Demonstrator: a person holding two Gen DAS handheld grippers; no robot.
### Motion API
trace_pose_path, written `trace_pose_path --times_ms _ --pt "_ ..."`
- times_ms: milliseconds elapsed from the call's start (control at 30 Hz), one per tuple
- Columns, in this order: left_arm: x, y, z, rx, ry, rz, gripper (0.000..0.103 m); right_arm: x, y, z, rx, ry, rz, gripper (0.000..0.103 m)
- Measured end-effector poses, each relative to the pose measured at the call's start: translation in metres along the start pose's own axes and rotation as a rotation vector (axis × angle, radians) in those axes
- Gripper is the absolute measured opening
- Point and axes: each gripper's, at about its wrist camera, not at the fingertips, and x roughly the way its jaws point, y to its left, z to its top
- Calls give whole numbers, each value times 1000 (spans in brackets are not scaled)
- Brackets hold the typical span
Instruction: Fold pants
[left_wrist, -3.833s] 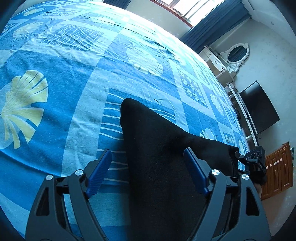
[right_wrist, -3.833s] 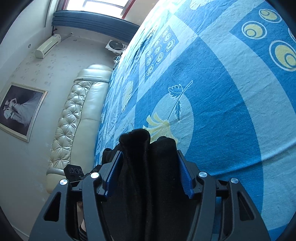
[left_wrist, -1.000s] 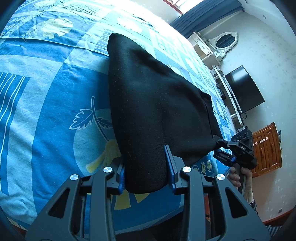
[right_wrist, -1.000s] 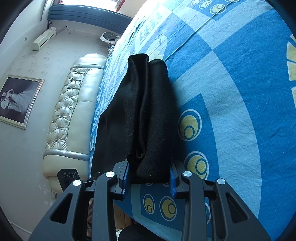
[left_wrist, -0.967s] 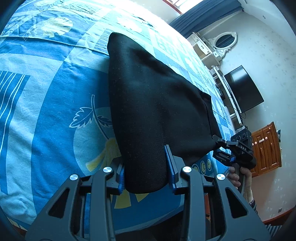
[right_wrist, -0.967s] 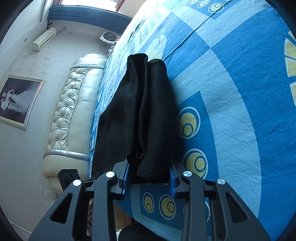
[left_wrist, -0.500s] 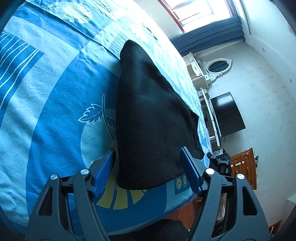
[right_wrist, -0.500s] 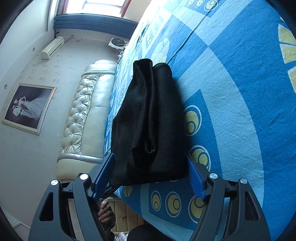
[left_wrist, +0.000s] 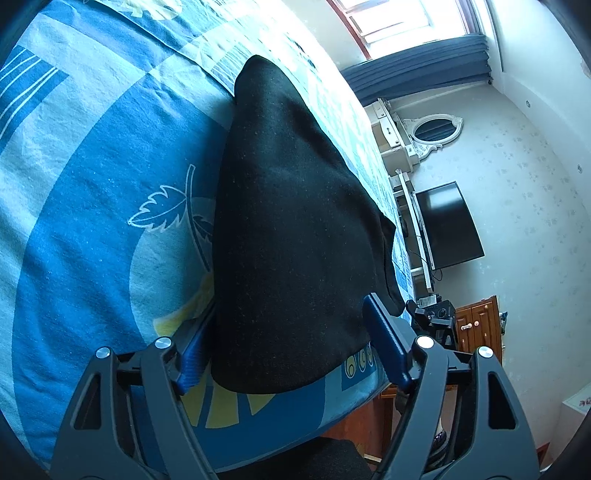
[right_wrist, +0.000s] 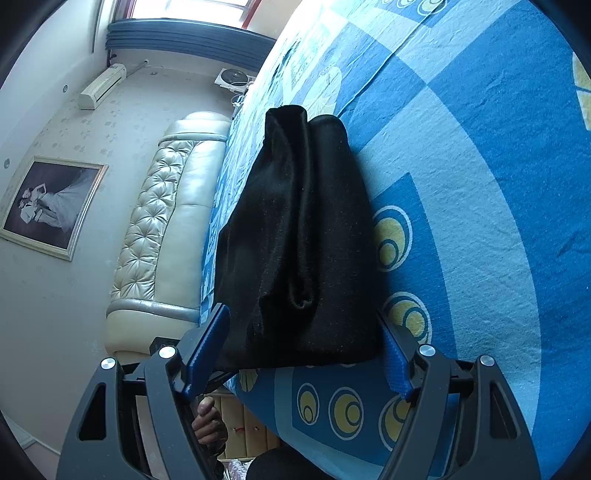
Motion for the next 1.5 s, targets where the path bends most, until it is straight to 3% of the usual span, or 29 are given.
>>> trace_pose_path --times_ms 100,133,167,200,300,600,1267,1367,1467,1500 --pt "-1 3 0 1 3 0 74 4 3 -1 -21 4 -24 72" --pt "-1 3 0 4 8 8 71 5 4 -1 -31 11 -51 65" --pt "1 4 0 11 17 26 55 6 4 -1 -38 17 -75 56" --pt "3 5 1 19 29 53 48 7 2 -1 -37 16 -82 53" --pt "1 5 -1 29 30 67 39 4 -6 -1 -8 19 -52 40" --pt "-9 -13 -6 56 27 136 33 -3 1 -8 -8 9 -46 34" --pt "-17 -12 -12 56 51 127 35 -9 -7 -21 11 13 -18 35" --pt "-19 -10 -11 65 35 118 47 -12 -13 -21 23 20 11 41" --pt "-23 -6 -10 54 4 105 72 -13 -11 -21 23 24 34 48" --pt "-24 -4 -9 45 -7 98 74 -14 -10 -21 20 22 36 50"
